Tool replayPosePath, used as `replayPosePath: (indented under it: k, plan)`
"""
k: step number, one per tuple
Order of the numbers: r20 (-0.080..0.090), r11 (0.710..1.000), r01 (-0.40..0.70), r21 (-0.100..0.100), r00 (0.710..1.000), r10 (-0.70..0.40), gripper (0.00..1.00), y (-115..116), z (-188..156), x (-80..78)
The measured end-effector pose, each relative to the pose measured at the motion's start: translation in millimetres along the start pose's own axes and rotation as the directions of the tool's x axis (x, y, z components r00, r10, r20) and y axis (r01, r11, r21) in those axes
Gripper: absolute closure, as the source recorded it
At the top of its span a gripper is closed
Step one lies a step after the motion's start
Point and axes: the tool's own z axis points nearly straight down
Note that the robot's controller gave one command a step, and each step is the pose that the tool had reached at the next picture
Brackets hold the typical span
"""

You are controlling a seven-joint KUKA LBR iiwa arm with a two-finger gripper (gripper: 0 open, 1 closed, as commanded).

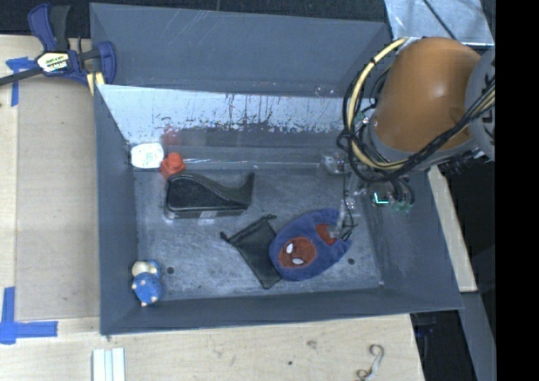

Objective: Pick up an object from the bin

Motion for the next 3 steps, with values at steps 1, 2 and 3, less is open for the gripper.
replayPosePath:
  k: [1, 2, 3]
  plan:
    - [-0.001, 0.998, -0.060, -0.001, 0.998, 0.060, 0.00, -47, 132, 13.5]
    - [0.014, 0.998, -0.055, 0.000, 0.998, 0.055, 1.00, -47, 125, 8.5]
    - [0.015, 0.996, -0.091, 0.000, 0.996, 0.091, 1.00, -35, -12, 42.0]
